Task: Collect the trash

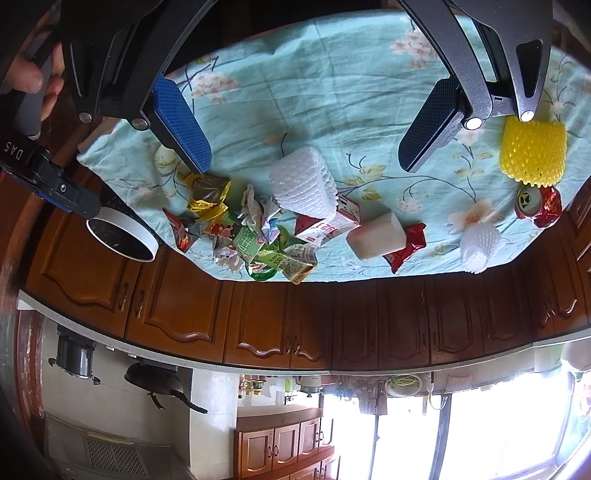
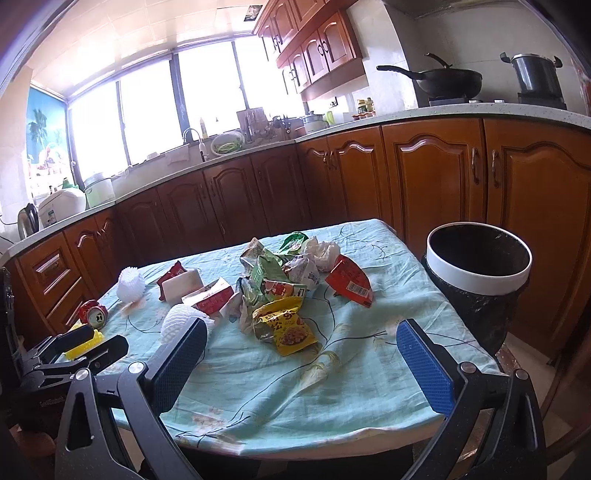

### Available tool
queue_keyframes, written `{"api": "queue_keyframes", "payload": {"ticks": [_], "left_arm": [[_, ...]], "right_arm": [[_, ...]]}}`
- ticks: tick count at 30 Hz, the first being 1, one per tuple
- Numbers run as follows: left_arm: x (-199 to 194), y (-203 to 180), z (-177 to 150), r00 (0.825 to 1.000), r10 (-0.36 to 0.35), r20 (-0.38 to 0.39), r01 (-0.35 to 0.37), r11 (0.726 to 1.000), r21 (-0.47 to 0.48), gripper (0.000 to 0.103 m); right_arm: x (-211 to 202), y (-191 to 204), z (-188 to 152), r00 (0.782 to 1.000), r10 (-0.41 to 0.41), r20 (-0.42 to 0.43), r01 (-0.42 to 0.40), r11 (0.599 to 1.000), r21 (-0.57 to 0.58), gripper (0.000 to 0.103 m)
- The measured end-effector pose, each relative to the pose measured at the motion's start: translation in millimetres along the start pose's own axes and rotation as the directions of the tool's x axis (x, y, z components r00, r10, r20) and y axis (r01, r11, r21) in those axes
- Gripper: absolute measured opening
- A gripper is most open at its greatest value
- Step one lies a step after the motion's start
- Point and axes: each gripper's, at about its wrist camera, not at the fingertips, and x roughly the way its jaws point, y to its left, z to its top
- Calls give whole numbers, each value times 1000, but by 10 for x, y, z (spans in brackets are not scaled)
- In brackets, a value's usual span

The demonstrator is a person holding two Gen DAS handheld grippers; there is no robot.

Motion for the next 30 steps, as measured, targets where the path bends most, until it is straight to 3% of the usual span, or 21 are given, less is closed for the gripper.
{"api": "queue_keyframes", "payload": {"ticks": [4,9,14,17,22,24,25,27,28,30], "left_arm": [[84,40,67,1000,-1,-14,1,1000,-15,103],[314,68,109,998,0,-65,-2,1000,-27,103],[610,86,132,991,-2,-134,-5,999,-46,102],[755,99,134,986,1,-167,-10,999,-53,96],[1008,145,105,972,-13,-233,-4,998,-70,79],[1085,148,85,966,-24,-258,5,997,-74,70],[1117,146,75,963,-33,-269,12,997,-76,62],[1157,142,62,957,-59,-285,36,996,-86,49],[1164,132,59,954,-71,-290,46,995,-90,39],[1158,103,58,950,-88,-298,63,994,-92,28]], "right_arm": [[95,-5,74,999,30,-14,-29,1000,10,103],[405,-16,72,992,78,-100,-75,997,26,102],[767,49,24,975,107,-193,-106,994,14,88],[965,59,-20,962,115,-247,-116,993,11,77],[1256,10,-82,941,119,-317,-118,993,21,72],[1354,-6,-97,934,121,-337,-120,992,23,66],[1395,-11,-107,930,125,-345,-124,992,24,57],[1461,-17,-130,921,142,-362,-140,990,33,32],[1471,-27,-138,917,151,-370,-147,988,38,12],[1449,-49,-147,915,164,-370,-157,986,49,7]]}}
